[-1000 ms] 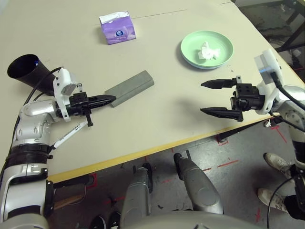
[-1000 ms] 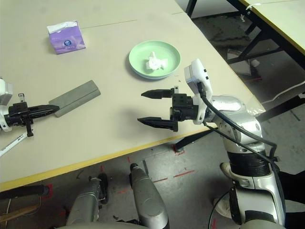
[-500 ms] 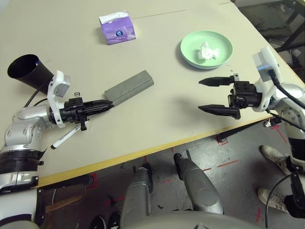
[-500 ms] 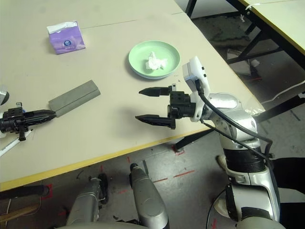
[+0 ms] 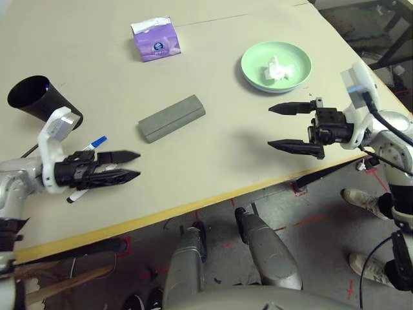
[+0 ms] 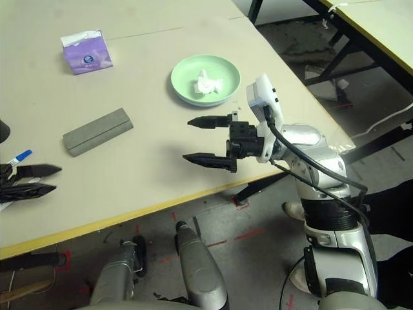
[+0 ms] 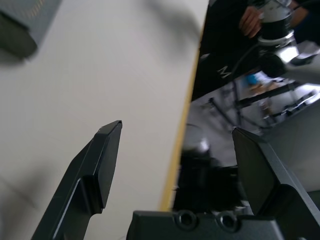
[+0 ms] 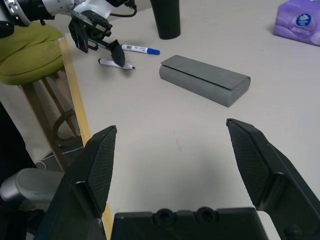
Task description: Organize and tidy the items on the table.
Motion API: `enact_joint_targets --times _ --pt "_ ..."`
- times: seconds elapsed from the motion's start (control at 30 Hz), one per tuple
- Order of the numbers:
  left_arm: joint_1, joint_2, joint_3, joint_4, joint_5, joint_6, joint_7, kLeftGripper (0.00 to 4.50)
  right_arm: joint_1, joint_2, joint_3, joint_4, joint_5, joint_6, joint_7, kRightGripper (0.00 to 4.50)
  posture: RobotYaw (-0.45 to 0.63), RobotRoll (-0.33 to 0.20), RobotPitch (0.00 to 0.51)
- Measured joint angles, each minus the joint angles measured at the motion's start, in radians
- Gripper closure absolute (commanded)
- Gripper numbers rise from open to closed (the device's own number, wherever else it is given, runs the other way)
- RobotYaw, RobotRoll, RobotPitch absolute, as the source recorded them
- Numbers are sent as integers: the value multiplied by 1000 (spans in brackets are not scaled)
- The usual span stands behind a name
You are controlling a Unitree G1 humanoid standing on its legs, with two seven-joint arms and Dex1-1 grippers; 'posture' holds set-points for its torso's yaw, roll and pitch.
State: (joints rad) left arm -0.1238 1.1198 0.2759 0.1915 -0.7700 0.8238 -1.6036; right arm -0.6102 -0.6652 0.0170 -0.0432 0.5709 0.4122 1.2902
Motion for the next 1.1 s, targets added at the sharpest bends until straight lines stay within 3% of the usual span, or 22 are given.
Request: enact_joint_targets --times 0.2,0.4,0.6,0.77,1.1 --pt "5 0 100 -17 18 -81 59 36 -12 15 4 17 -1 -11 9 0 -241 0 279" --pt "79 -11 220 -45 65 -226 118 36 -16 16 6 32 -1 -10 25 0 -208 0 293" --pt "226 -74 400 -119 67 -302 183 36 -26 16 15 57 -2 -14 68 0 -173 0 302" --pt "334 -80 524 -143 70 -308 209 36 -8 36 64 39 -9 -84 161 0 -127 0 312" --pt "386 67 575 -95 187 -370 169 36 13 106 111 24 21 -111 261 0 -97 0 322"
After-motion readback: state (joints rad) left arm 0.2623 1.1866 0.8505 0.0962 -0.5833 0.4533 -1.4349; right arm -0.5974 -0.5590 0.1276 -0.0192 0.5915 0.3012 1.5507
